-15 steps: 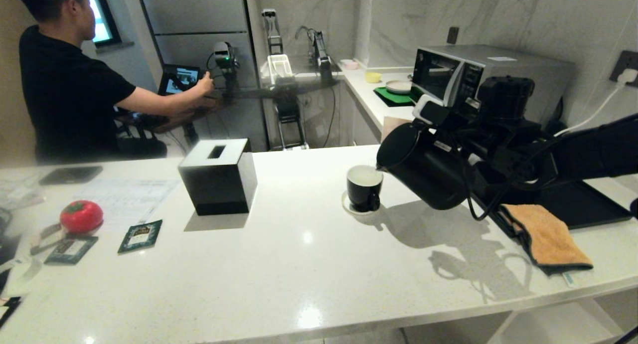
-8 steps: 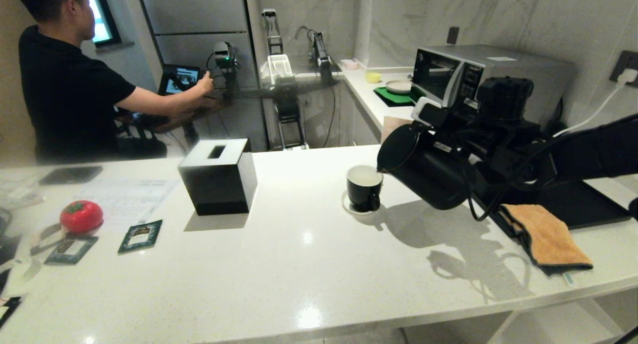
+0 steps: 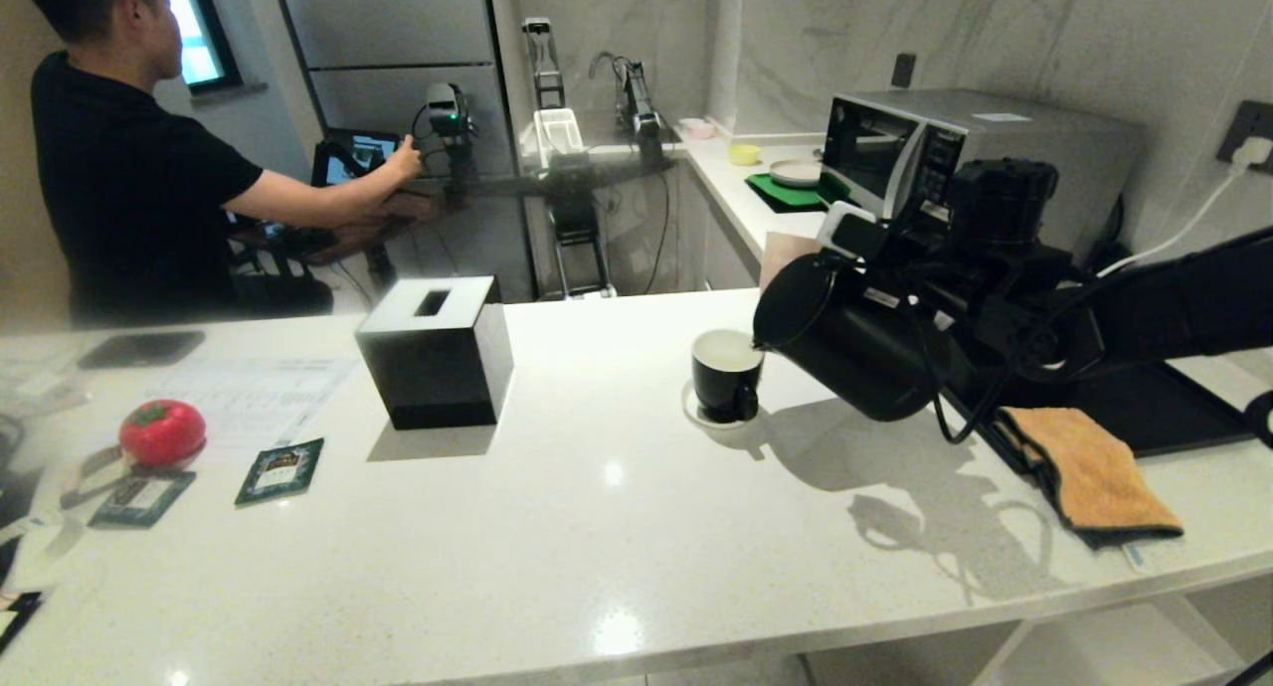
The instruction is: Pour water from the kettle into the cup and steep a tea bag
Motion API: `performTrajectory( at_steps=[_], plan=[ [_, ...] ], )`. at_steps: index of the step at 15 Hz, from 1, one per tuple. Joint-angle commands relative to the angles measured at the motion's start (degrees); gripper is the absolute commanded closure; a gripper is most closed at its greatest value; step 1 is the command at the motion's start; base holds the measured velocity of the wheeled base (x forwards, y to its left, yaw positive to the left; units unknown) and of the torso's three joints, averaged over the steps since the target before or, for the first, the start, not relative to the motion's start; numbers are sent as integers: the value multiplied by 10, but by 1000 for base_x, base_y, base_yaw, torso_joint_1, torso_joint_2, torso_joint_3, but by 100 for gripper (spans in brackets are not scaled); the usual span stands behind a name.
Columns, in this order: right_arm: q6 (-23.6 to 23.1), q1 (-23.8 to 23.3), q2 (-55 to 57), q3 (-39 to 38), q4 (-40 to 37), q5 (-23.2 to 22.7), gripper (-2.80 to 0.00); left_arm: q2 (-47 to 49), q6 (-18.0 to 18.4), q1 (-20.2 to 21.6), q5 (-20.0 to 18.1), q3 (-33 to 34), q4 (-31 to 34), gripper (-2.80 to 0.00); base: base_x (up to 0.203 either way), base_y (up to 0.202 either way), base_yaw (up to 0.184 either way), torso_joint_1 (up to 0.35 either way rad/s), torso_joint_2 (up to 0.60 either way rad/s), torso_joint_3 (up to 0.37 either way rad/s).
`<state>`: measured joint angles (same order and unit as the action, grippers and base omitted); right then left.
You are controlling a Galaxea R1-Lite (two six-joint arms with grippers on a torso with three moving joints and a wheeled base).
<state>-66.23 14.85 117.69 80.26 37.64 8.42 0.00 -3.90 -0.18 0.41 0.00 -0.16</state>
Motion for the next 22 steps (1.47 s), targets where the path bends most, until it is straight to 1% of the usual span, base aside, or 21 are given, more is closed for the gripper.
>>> performTrajectory(
  at_steps=[1,6,9,13,15,20,22],
  plan=[
    [-3,0,2,2,2,0,0,1,-1,0,0,0,0,0,0,0,0,0,0,0],
    [12,-1,-2,6,1,1,0,1,-1,0,0,0,0,0,0,0,0,0,0,0],
    [49,-1,-6,7,0,5,0,0,-1,0,0,0,0,0,0,0,0,0,0,0],
    [94,-4,-17,6,1,24,0,0,-1,0,0,0,0,0,0,0,0,0,0,0],
    [106,-13,-27,3,1,34,0,0,-1,0,0,0,0,0,0,0,0,0,0,0],
    [124,-46,-59,-21,5,34,0,1,-1,0,0,0,0,0,0,0,0,0,0,0],
    [147,-56,-76,-36,2,34,0,1,-1,0,0,0,0,0,0,0,0,0,0,0]
  ],
)
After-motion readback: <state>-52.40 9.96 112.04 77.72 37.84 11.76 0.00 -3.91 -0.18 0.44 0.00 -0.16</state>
